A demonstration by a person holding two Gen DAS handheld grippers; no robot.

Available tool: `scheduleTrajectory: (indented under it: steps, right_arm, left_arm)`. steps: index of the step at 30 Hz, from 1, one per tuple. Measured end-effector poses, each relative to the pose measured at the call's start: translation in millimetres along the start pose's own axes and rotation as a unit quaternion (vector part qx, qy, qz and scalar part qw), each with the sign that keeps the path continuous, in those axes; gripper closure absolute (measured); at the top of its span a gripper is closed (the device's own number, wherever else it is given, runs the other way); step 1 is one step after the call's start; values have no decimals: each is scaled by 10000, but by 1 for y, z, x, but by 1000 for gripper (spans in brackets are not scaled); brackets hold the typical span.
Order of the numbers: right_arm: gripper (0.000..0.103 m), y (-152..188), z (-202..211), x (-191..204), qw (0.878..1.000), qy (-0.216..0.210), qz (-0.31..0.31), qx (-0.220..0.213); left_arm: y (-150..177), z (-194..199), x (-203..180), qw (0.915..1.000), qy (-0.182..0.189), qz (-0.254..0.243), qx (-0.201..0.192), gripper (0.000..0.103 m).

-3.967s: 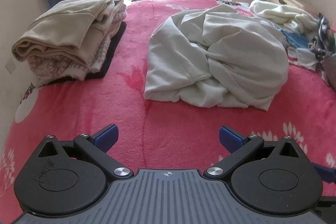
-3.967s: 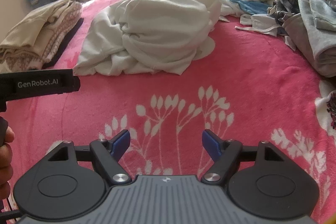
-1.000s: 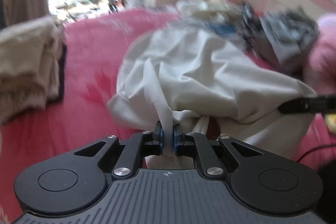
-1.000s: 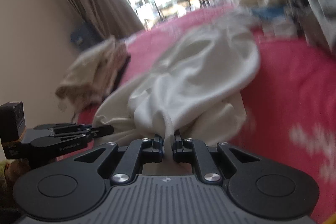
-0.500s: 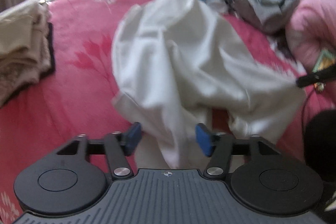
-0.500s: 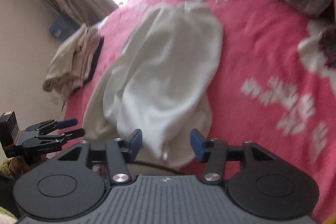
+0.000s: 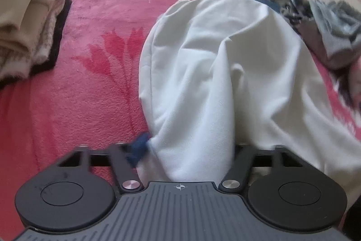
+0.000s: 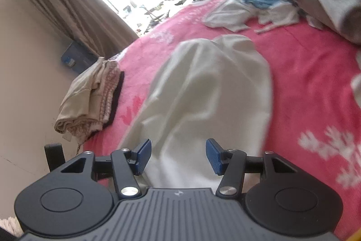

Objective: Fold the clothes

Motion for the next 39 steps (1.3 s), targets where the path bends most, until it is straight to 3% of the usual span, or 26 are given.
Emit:
scheduleTrajectory:
  steps: [3, 6, 12, 17, 21, 22, 24, 26, 27, 29, 34, 37, 39]
  right_arm:
    - [46, -4, -24, 23, 9996, -161, 201, 85]
    - [44, -7, -47, 49, 9980, -281, 530, 202]
    - [34, -11, -79, 90, 9894, -431, 1326, 415]
    - [30, -7, -99, 102, 9698, -98, 2329, 719]
    - [29, 7, -118, 96, 9436, 296, 3104, 1110]
    - [32, 11, -123, 93, 9372, 380, 3258, 1187]
    - [47, 19, -127, 86, 9280, 491, 3467, 1271]
    - [79, 20, -123, 78, 9253, 529, 3560, 1193]
    - [82, 19, -118, 74, 9266, 552, 3549, 1117]
    - [91, 8, -100, 66, 9406, 613, 3244, 789]
    - [93, -19, -40, 31, 9709, 890, 2222, 103]
    - [93, -26, -2, -2, 9781, 1226, 1682, -95]
    - [93, -26, 23, -26, 9766, 1554, 1474, -165]
  left_arm:
    - [-3, 10, -5, 9996, 11, -9, -293, 80]
    - [-8, 30, -21, 9967, 213, -319, -712, 85]
    - [-18, 76, -67, 9799, 1378, -740, -1237, 86]
    - [-11, 85, -99, 9634, 2174, -993, -1216, 86]
    - [-3, 93, -118, 9501, 2707, -1061, -1133, 86]
    - [-1, 95, -123, 9465, 2833, -1071, -1115, 86]
    - [3, 98, -134, 9406, 2998, -1145, -1105, 86]
    - [7, 101, -143, 9359, 3116, -1221, -1096, 86]
    - [9, 102, -144, 9351, 3139, -1234, -1085, 86]
    - [10, 105, -145, 9331, 3221, -1198, -1061, 86]
    - [13, 109, -148, 9301, 3349, -1160, -967, 85]
    - [6, 104, -142, 9327, 3371, -960, -851, 80]
    - [-1, 102, -134, 9356, 3353, -723, -834, 78]
Point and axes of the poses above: each gripper's, at about its wrist camera, not at the fingertips, and z roughly against the way its jaws point, x to its left, y to its underside, the point moved 6 cm from there along -z, roughly the way its jaws point, and after that the axes turned 14 degrees about -x, right-handed, at the moved point
